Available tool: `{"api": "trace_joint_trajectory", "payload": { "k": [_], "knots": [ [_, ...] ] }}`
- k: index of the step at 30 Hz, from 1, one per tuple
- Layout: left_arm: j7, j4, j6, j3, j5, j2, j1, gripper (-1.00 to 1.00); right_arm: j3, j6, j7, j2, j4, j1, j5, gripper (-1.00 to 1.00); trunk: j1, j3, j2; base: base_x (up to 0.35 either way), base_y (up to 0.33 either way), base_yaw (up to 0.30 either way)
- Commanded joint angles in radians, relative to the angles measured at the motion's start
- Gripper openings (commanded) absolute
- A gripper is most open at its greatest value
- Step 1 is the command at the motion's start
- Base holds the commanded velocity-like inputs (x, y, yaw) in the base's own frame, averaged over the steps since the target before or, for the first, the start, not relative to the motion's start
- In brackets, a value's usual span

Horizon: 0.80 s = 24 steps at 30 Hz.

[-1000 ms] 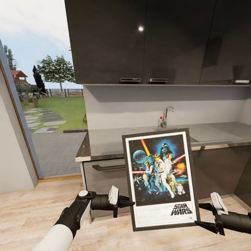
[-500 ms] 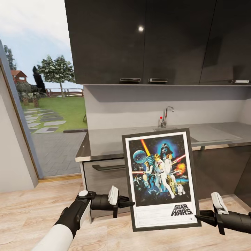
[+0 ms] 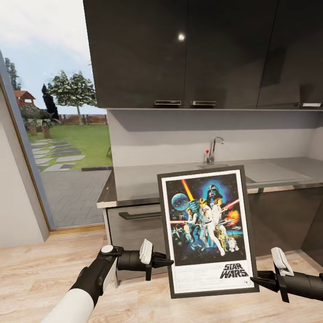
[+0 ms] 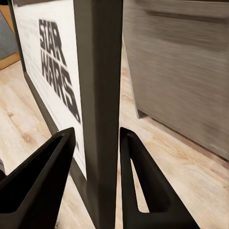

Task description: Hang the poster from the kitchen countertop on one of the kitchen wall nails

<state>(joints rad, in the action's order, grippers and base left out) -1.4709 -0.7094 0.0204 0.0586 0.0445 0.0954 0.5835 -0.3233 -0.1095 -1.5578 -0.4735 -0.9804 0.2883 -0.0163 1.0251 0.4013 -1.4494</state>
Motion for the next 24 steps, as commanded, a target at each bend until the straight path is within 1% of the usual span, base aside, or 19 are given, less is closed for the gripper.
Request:
{"api": "trace_joint_trajectory", "payload": {
  "k": [1,6,7,24],
  "knots": [
    [0.003,-0.002,0.004,-0.005,0.006,0.001,0.001,-1.0,0.0,-0.012,-0.011,0.001,-0.001,0.0,0.001,-1.0,0.0,0.001,-0.001,0.0,0.0,0.0],
    [0.004,-0.002,0.005,-0.005,0.006,0.001,0.001,-1.0,0.0,-0.012,-0.011,0.001,-0.001,0.0,0.001,-1.0,0.0,0.001,-0.001,0.0,0.0,0.0],
    [0.004,-0.002,0.005,-0.005,0.005,0.001,0.001,1.0,0.0,-0.012,-0.011,0.001,-0.001,0.0,0.001,-1.0,0.0,0.001,-0.001,0.0,0.0,0.0],
    [0.004,-0.002,0.004,-0.008,0.004,0.0,0.001,1.0,0.0,-0.012,-0.011,0.001,-0.001,0.0,0.0,-1.0,0.0,0.001,-0.001,0.0,0.0,0.0]
  ]
}}
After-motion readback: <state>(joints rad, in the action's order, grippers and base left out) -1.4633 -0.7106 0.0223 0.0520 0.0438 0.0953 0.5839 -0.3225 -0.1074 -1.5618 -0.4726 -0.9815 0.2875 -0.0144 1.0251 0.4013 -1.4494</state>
